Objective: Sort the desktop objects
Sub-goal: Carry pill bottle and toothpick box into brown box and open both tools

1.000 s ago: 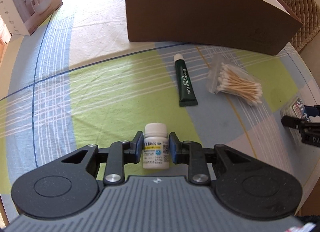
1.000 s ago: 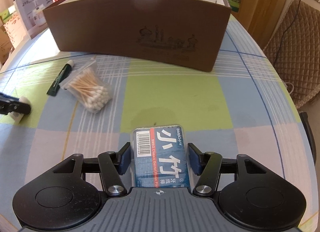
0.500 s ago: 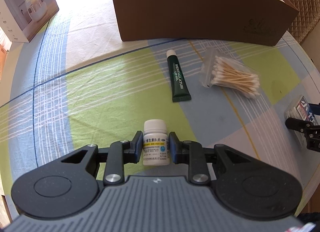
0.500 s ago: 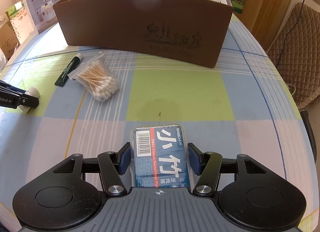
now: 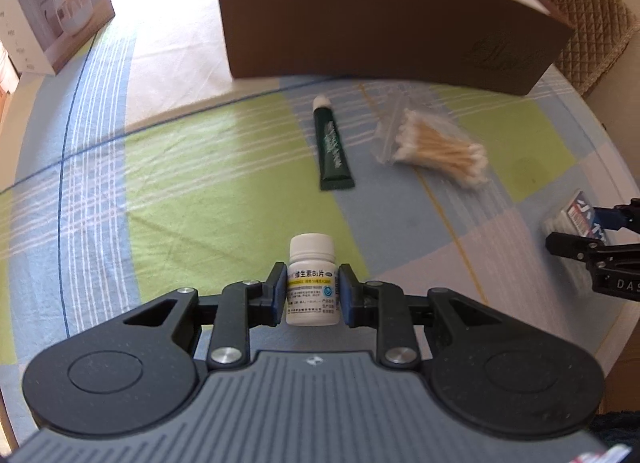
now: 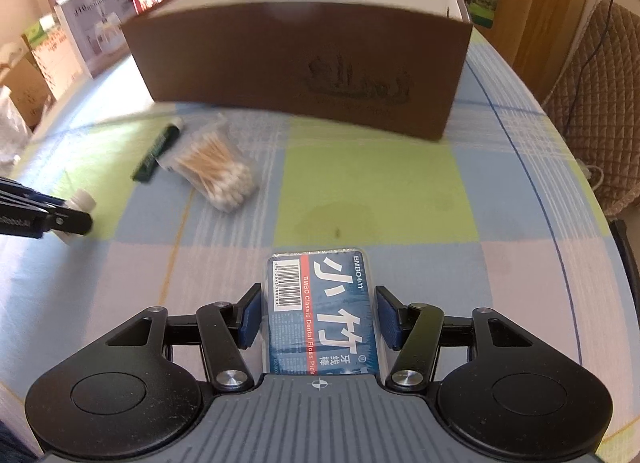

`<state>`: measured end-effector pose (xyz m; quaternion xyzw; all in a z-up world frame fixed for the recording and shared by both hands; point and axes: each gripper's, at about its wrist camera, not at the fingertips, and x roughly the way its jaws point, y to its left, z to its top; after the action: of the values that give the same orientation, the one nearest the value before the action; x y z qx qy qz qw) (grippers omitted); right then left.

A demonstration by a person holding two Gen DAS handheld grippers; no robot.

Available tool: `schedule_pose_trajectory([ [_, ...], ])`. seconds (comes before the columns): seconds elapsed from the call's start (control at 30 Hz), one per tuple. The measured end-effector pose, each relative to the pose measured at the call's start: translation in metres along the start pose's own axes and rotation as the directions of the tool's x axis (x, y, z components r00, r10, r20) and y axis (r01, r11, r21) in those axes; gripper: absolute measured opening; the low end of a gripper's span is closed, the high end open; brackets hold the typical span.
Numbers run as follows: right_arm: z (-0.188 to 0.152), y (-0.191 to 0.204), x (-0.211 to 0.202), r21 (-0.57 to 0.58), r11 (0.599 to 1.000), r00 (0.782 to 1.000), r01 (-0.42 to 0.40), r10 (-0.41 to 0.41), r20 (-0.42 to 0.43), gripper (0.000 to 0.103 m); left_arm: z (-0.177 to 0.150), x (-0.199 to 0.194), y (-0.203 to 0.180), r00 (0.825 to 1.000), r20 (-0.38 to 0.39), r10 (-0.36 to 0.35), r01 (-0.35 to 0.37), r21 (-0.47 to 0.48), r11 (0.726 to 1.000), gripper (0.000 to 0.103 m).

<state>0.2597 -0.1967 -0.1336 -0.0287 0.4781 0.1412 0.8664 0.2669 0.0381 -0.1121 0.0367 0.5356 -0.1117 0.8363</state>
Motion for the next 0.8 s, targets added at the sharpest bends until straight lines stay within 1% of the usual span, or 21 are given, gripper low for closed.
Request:
schedule_pose_trajectory([
  [0.13,0.018,0.000,-0.011,-0.008,1.000,0.999,-0.020,0.020,0.049,0.055,0.016,-0.015,-0.008,0.998,0.052,-0.038,0.038,0.003,0.999,0.022],
  [0.23,0.039,-0.003,-0.021,-0.015,0.999,0.995,-0.035,0.037,0.095,0.055,0.035,-0.029,-0.013,0.992,0.104,-0.068,0.067,0.013,0.998,0.022],
  [0.4,0.084,-0.011,-0.035,-0.047,0.998,0.980,-0.046,0.054,0.193,0.055,0.081,-0.046,-0.017,0.972,0.203,-0.115,0.110,0.036,0.993,0.022],
  [0.57,0.137,-0.021,-0.034,-0.076,0.997,0.959,-0.023,0.043,0.279,0.055,0.137,-0.049,-0.026,0.950,0.275,-0.147,0.132,0.072,0.989,0.022],
  [0.7,0.175,-0.034,-0.023,-0.056,0.998,0.952,-0.026,0.042,0.303,0.055,0.177,-0.041,-0.034,0.939,0.294,-0.181,0.161,0.091,0.983,0.022],
  [0.8,0.198,-0.044,-0.006,-0.035,0.999,0.957,-0.023,0.032,0.290,0.055,0.203,-0.028,-0.039,0.937,0.282,-0.205,0.187,0.090,0.978,0.022],
])
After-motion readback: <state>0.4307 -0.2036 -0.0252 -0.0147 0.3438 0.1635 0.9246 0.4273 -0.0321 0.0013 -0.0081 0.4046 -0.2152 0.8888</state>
